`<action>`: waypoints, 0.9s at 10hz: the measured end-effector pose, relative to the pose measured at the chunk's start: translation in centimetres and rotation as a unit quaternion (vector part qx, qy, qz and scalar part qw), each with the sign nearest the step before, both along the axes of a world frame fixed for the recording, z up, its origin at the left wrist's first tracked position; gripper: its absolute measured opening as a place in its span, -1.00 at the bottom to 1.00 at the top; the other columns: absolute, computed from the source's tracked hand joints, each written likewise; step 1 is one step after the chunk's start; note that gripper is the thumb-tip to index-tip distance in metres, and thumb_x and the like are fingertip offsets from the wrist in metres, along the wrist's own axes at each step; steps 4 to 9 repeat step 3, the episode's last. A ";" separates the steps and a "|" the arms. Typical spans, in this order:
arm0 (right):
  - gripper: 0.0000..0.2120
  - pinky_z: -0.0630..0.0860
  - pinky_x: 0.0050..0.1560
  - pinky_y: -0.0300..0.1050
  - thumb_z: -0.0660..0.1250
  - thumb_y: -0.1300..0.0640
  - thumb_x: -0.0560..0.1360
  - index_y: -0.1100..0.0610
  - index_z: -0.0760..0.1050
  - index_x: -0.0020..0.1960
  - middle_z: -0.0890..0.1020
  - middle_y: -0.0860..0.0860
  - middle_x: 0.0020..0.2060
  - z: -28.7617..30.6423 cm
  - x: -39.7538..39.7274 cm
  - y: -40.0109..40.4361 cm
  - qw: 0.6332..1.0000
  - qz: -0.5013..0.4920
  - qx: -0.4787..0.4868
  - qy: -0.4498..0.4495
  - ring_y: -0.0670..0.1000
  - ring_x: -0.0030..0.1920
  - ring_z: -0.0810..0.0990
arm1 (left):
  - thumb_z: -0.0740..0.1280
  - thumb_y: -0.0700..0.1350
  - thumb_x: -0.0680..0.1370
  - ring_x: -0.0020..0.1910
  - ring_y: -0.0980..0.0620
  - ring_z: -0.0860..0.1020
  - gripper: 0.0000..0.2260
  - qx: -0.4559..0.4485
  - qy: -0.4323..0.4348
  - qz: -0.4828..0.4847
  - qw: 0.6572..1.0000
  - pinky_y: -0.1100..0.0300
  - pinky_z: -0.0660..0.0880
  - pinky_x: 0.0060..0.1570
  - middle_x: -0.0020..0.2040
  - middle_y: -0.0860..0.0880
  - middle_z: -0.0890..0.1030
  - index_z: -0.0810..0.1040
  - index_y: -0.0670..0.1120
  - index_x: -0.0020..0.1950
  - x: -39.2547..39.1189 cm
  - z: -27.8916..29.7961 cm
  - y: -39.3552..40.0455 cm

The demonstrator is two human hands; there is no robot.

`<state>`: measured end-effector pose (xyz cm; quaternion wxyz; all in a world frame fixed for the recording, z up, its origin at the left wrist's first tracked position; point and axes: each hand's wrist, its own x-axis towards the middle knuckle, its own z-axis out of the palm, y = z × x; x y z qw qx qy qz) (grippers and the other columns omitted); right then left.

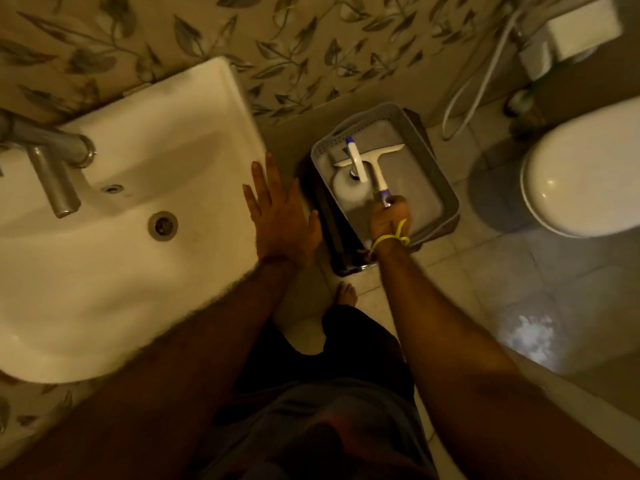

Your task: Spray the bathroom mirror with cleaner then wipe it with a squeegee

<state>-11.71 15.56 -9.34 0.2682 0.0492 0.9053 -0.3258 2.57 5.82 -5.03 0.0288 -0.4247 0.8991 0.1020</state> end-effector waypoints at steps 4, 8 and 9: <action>-0.94 0.55 -0.23 -0.10 0.29 0.20 0.52 0.09 0.52 -0.04 0.62 0.05 -0.21 3.5 7.4 3.5 0.994 0.007 -0.051 0.092 0.06 -0.18 0.62 | 0.32 -0.11 0.58 0.61 -0.17 0.08 -0.52 0.072 0.160 -0.023 0.984 -0.15 0.08 0.56 0.62 -0.20 0.12 0.38 -0.14 0.49 2.5 1.9 0.6; -0.94 0.55 -0.23 -0.10 0.29 0.20 0.52 0.09 0.52 -0.04 0.62 0.05 -0.21 3.5 7.4 3.5 0.994 0.007 -0.051 0.092 0.06 -0.18 0.62 | 0.32 -0.11 0.58 0.61 -0.17 0.08 -0.52 0.072 0.160 -0.023 0.984 -0.15 0.08 0.56 0.62 -0.20 0.12 0.38 -0.14 0.49 2.5 1.9 0.6; -0.94 0.55 -0.23 -0.10 0.29 0.20 0.52 0.09 0.52 -0.04 0.62 0.05 -0.21 3.5 7.4 3.5 0.994 0.007 -0.051 0.092 0.06 -0.18 0.62 | 0.32 -0.11 0.58 0.61 -0.17 0.08 -0.52 0.072 0.160 -0.023 0.984 -0.15 0.08 0.56 0.62 -0.20 0.12 0.38 -0.14 0.49 2.5 1.9 0.6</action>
